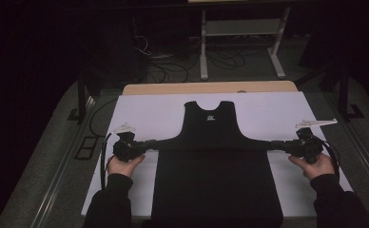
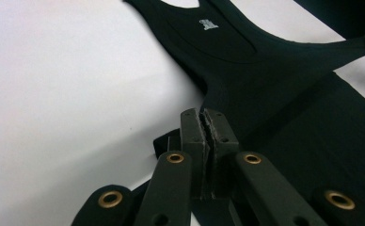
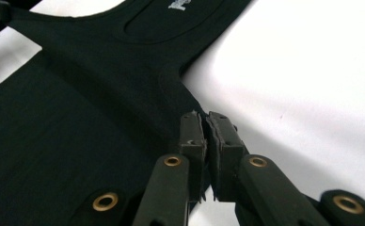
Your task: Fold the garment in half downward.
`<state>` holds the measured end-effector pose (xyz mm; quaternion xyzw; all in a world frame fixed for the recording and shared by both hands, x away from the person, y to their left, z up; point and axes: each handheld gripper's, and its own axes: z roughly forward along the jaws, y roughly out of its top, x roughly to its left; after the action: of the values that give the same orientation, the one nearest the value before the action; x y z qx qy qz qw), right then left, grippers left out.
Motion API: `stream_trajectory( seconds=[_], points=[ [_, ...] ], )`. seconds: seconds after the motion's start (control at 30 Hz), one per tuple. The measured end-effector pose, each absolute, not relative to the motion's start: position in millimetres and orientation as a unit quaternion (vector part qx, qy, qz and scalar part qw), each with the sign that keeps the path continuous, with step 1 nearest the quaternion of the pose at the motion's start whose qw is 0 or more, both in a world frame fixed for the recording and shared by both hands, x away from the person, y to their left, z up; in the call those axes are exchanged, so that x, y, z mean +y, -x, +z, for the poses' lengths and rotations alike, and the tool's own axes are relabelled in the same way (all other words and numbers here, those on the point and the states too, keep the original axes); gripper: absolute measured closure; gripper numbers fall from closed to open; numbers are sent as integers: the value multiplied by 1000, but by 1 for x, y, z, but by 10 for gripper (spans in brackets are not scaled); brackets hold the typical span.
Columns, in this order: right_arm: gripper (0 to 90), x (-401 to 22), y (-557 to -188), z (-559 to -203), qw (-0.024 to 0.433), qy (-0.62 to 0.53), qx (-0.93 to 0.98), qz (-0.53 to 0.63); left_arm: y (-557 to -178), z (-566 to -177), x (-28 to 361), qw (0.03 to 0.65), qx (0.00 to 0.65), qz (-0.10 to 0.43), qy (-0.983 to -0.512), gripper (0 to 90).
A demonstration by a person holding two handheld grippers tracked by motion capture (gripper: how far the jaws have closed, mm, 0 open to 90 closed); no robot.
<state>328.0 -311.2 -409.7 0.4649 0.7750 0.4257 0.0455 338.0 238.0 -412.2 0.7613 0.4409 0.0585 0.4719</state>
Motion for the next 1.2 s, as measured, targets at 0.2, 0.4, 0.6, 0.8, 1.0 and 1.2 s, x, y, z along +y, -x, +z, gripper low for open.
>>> stream_trajectory(
  seconds=[0.2, 0.4, 0.6, 0.8, 1.0, 1.2],
  points=[
    [838, -310, -320, -411, 41, -466, 780, 415, -330, -417, 237, 458, 442, 47, -769, 864],
    [837, -309, -313, -415, 33, -469, 784, 406, -324, -420, 236, 442, 443, 27, -779, 864],
    [837, -310, -310, -419, 20, -473, 786, 397, -323, -426, 235, 420, 450, 12, -788, 864],
    [837, -312, -307, -424, 8, -481, 785, 390, -320, -429, 235, 413, 454, 1, -790, 864],
    [837, -313, -302, -425, -3, -487, 783, 387, -316, -428, 236, 409, 453, -3, -792, 863],
    [837, -315, -297, -427, -10, -490, 782, 384, -312, -430, 237, 408, 448, -11, -795, 863]
  ],
)
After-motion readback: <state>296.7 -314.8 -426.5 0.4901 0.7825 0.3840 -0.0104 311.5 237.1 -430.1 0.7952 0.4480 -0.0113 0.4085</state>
